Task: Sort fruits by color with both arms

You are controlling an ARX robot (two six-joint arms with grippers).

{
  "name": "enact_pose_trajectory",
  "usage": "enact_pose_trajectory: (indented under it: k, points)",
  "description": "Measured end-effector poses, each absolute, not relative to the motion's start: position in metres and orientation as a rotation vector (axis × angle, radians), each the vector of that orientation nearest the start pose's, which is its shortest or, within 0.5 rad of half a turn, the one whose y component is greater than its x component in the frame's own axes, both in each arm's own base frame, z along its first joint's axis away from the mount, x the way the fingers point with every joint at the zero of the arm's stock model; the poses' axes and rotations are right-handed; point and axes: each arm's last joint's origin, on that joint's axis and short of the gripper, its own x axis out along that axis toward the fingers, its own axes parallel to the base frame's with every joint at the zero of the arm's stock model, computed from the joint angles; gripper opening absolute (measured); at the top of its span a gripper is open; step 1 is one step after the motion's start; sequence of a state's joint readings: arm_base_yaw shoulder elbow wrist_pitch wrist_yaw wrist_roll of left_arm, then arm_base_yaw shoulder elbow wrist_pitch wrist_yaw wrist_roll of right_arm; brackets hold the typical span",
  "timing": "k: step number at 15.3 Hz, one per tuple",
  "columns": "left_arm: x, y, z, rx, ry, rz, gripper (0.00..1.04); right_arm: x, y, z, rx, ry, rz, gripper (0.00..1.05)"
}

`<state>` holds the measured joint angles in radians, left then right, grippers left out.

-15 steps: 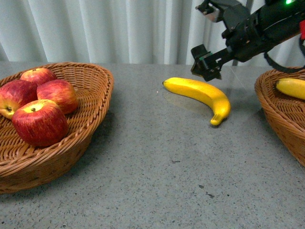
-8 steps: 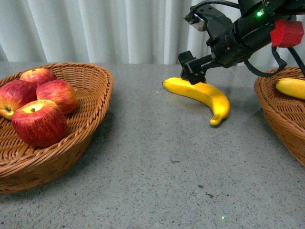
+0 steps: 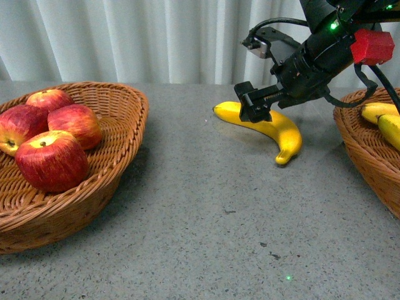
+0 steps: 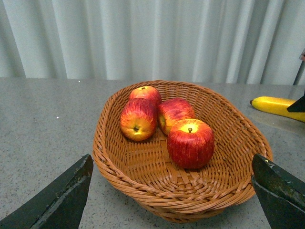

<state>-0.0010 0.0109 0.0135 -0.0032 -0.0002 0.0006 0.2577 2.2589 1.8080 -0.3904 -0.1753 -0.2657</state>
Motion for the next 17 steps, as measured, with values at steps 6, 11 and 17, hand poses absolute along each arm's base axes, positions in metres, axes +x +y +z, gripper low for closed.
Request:
enact_pose_trajectory:
  k: [6,11,17]
  points:
    - [0.098,0.000,0.167,0.001,0.001,-0.001,0.98,0.477,0.134,0.184,-0.332,0.693,0.522,0.31]
    - [0.098,0.000,0.167,0.001,0.001,0.000,0.98,0.432,0.077,0.275,-0.238,0.405,0.476,0.31]
    - [0.098,0.000,0.167,0.001,0.001,-0.001,0.98,0.370,-0.026,0.252,-0.314,0.499,0.265,0.31]
